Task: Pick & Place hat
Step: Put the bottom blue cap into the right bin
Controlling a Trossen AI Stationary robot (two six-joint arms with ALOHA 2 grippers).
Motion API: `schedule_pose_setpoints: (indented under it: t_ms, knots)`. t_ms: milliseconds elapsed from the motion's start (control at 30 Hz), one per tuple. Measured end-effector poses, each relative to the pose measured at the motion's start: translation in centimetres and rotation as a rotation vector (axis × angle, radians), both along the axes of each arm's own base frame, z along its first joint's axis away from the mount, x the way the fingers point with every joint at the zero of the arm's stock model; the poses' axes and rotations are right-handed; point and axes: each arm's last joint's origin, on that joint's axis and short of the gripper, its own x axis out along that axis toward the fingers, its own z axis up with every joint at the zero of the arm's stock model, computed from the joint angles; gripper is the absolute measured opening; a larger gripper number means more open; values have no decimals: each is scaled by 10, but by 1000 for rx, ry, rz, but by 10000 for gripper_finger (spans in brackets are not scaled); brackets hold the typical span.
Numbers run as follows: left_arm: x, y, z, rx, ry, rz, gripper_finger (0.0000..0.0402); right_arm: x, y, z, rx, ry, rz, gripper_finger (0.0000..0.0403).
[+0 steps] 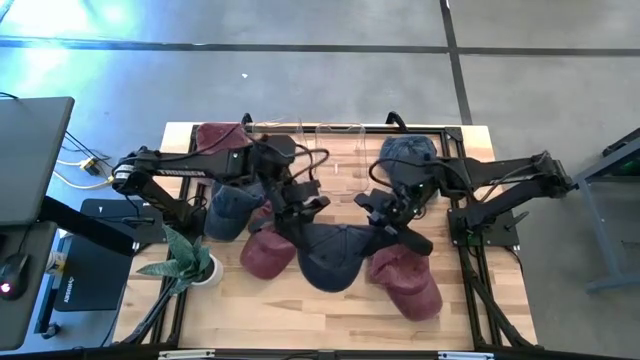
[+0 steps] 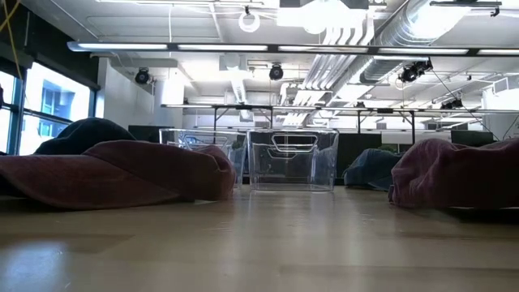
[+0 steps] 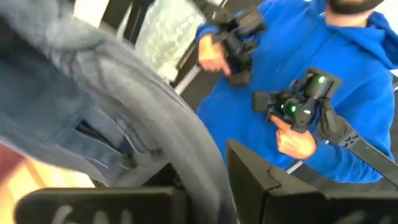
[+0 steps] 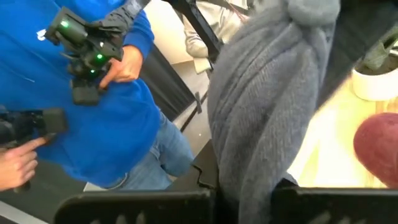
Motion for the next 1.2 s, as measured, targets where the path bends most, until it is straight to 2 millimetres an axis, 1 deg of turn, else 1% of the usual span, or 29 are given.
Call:
schedule_pose_setpoints:
  t_ms: [133, 233, 333, 433, 533, 633, 733, 833, 1033, 1200]
  knots:
    - [3, 0, 0, 2, -18, 20, 12, 0, 0, -1, -9, -4, 0, 3]
    - [3, 1, 0, 5, -20, 42, 8, 0, 0, 0, -3, -1, -3, 5]
    - [3, 1, 0, 9, -15, 76, 6, 1, 0, 0, 2, -3, -4, 19]
    - [5, 5, 0, 14, -17, 124, 3, 1, 0, 0, 12, 6, -7, 57]
    - [6, 7, -1, 16, -12, 161, 3, 2, 0, -1, 29, 25, -13, 113]
    - [6, 14, -1, 17, -9, 199, 2, 3, 1, -7, 21, -2, 34, 168]
    - [6, 16, -1, 5, 9, 207, 1, 3, 2, -14, 24, 9, 80, 199]
    - [6, 17, 0, -13, 21, 175, 1, 2, 3, -16, 54, 40, 126, 207]
    - [5, 16, 8, -65, -6, 110, 0, -4, 3, -9, 126, 73, 189, 208]
    - [5, 16, 9, -65, -12, 108, 0, -3, 3, -8, 96, 27, 154, 208]
